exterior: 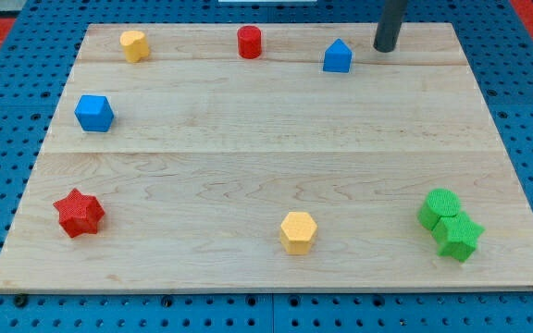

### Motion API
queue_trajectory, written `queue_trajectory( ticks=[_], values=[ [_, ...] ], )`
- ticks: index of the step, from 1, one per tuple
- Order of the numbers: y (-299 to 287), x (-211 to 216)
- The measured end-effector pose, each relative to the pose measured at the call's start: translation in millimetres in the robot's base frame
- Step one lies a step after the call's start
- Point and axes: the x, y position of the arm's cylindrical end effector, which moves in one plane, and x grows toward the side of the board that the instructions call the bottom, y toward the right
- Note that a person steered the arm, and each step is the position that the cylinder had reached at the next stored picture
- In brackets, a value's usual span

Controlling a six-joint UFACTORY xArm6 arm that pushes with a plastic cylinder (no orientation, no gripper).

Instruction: Push blue triangle towards center left

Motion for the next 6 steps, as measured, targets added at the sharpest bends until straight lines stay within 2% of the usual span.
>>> queue_trajectory(
  ticks=[2, 3, 4, 5, 6],
  values=[
    [-183, 114],
    [-130, 76],
    [-109, 130],
    [-167, 155],
    [-276, 155]
  ],
)
